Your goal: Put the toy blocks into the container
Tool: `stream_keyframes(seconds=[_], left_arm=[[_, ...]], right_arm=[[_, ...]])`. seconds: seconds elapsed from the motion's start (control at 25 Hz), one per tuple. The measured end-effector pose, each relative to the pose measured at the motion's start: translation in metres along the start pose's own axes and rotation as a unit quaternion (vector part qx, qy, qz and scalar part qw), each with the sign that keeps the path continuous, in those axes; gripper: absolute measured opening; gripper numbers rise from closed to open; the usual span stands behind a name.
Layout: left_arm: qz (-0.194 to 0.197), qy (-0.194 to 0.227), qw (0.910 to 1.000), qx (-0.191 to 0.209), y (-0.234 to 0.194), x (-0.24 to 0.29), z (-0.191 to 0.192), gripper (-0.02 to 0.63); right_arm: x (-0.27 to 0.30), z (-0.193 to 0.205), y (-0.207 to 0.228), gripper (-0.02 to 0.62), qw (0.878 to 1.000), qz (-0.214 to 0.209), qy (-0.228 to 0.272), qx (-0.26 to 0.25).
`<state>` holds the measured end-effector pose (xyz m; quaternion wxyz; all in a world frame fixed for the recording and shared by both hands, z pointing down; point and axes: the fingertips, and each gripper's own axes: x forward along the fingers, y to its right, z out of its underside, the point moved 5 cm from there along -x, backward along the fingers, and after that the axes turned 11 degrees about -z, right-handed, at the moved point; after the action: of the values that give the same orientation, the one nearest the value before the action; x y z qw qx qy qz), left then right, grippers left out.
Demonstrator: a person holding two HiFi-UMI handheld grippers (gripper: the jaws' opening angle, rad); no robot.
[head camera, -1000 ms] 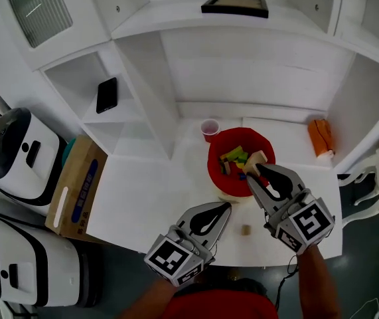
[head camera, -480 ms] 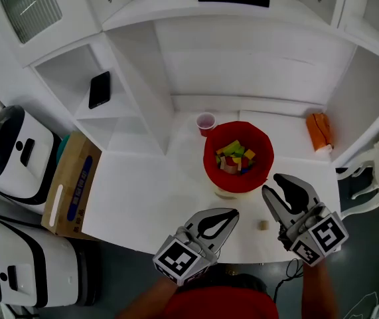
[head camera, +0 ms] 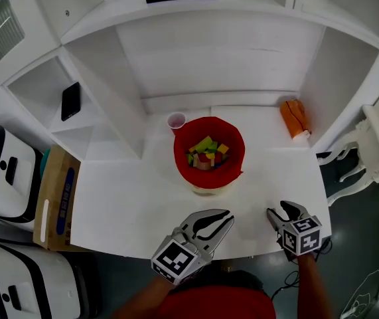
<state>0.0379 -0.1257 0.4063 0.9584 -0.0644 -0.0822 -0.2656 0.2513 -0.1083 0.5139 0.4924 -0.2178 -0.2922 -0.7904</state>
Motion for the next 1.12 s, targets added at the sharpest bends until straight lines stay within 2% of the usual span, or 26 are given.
stream_keyframes(seconds=[0.12,0.2,0.28,0.32,0.52,0.64,0.76,0.84,0.96,1.12], left_arm=[[-0.011,-0.005,0.9999,-0.007,-0.002,-0.005,-0.002,0.077],[-0.02,-0.007,0.9997,-0.011,-0.005,-0.008,-0.003,0.077],[-0.03,-0.009,0.9993,-0.02,-0.008,-0.01,-0.003,0.077],[-0.034,-0.009,0.9991,-0.022,-0.01,-0.011,-0.004,0.077],[-0.045,-0.005,0.9987,-0.024,-0.016,-0.014,-0.007,0.077],[-0.046,0.001,0.9987,-0.021,-0.017,-0.013,-0.009,0.077],[-0.047,0.019,0.9986,-0.012,-0.016,-0.014,-0.014,0.077],[-0.053,0.034,0.9978,-0.02,-0.015,-0.016,-0.024,0.077],[-0.064,0.049,0.9964,-0.026,-0.018,-0.02,-0.034,0.077],[-0.075,0.062,0.9948,-0.028,-0.023,-0.026,-0.042,0.077]], right_arm=[[0.009,0.018,0.014,0.235,0.998,0.024,-0.049,0.006],[0.01,0.021,0.019,0.233,0.997,0.034,-0.064,0.004],[0.009,0.022,0.023,0.145,0.997,0.042,-0.069,0.004],[0.009,0.023,0.024,0.121,0.997,0.045,-0.07,0.004],[0.011,0.014,0.016,0.132,0.998,0.029,-0.05,0.004],[0.004,-0.007,-0.002,0.132,1.0,0.004,0.0,0.011],[-0.015,-0.045,-0.032,0.132,0.995,-0.041,0.084,0.014],[-0.031,-0.078,-0.056,0.132,0.986,-0.079,0.149,0.0],[-0.051,-0.125,-0.091,0.133,0.963,-0.133,0.231,-0.032],[-0.063,-0.176,-0.121,0.133,0.939,-0.176,0.289,-0.068]])
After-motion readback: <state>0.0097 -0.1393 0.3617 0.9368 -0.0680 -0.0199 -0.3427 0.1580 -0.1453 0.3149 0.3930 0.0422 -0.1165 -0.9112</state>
